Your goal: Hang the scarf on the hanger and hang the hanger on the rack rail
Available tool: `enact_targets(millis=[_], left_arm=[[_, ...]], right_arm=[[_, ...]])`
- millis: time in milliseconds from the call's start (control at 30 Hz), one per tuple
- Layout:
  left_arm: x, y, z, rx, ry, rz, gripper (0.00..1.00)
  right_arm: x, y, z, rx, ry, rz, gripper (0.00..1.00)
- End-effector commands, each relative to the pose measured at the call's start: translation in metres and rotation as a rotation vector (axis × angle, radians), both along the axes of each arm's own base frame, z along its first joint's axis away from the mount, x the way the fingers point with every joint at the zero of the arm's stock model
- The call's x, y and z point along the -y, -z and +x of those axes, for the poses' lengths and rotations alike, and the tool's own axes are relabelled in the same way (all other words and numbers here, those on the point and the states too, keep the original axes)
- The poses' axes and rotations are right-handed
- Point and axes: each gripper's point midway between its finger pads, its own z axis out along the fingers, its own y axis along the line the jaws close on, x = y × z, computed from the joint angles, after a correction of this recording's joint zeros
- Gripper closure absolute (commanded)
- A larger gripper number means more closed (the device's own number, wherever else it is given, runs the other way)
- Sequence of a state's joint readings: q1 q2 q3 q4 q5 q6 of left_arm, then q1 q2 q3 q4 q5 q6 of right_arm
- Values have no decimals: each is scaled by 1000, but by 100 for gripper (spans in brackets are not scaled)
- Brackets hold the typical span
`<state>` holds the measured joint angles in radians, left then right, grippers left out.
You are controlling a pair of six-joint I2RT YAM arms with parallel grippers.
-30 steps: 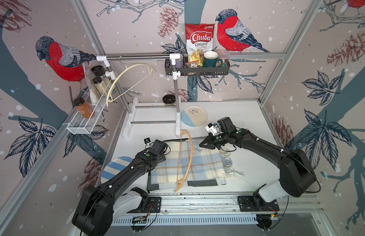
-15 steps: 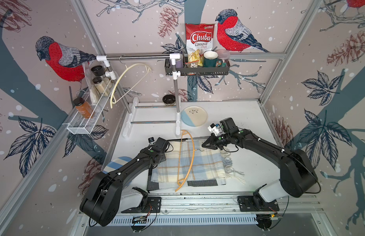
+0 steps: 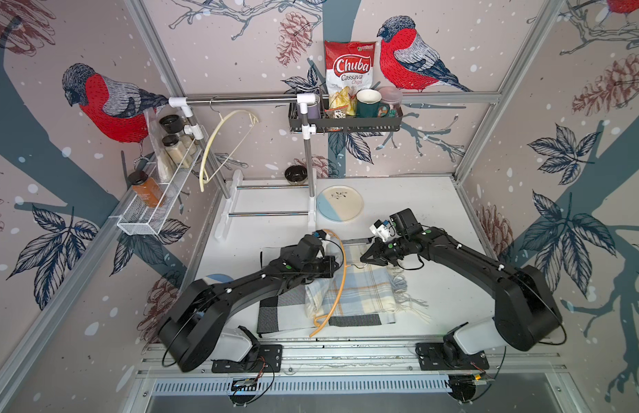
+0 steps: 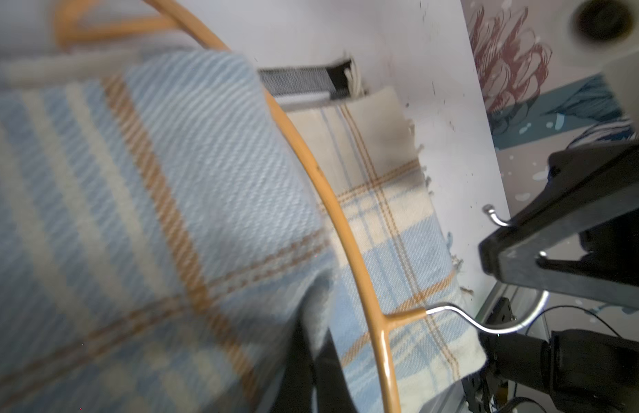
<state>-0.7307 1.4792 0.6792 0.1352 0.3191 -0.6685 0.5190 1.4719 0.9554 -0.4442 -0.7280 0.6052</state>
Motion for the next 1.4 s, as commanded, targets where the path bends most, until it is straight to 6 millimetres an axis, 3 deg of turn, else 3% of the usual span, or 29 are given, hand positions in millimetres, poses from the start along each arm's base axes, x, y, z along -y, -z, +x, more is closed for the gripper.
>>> enact_targets(millis=[0, 133, 233, 333, 433, 533, 700, 833, 933, 1000, 1033, 1100, 1133, 1200, 1267, 1367], left_arm=[[35, -1, 13, 3, 15, -129, 100], [35, 28, 20, -36, -11, -63, 100], [37, 24, 19, -27, 5, -80, 100], [33, 9, 15, 15, 40, -54, 54], [17, -19, 10, 84, 52, -12, 32], [0, -43, 7, 115, 44, -18, 21], [-26, -68, 3, 136, 18, -29, 19], [-44, -67, -2, 156, -43, -83, 15], [-52, -63, -1, 158, -59, -36, 19], [-82, -52, 7, 162, -190, 87, 23], [-107, -44, 10, 150, -298, 170, 23], [-151, -35, 10, 114, -478, 270, 16], [-162, -27, 6, 84, -520, 267, 9], [-150, -18, 1, 40, -481, 127, 4], [-121, -20, 2, 16, -399, -27, 9], [-76, -16, -2, -58, -250, -176, 34]], right_arm=[[8, 4, -7, -33, 17, -29, 100], [13, 0, -10, -25, 21, -34, 100], [14, -1, -11, -29, 26, -28, 100], [14, -2, -11, -29, 26, -24, 100], [14, 1, -9, -36, 28, -30, 100], [15, 2, -8, -33, 31, -31, 100], [15, 1, -5, -27, 36, -31, 100], [15, 2, -4, -28, 38, -33, 100], [17, 5, -4, -29, 40, -45, 100], [17, 6, -4, -26, 41, -52, 100], [17, 6, -4, -27, 41, -53, 100], [17, 6, -5, -27, 39, -53, 100], [17, 6, -5, -27, 35, -54, 100], [16, 6, -7, -25, 28, -55, 100], [14, 6, -8, -22, 19, -56, 100], [9, 6, -12, -19, -3, -63, 100]])
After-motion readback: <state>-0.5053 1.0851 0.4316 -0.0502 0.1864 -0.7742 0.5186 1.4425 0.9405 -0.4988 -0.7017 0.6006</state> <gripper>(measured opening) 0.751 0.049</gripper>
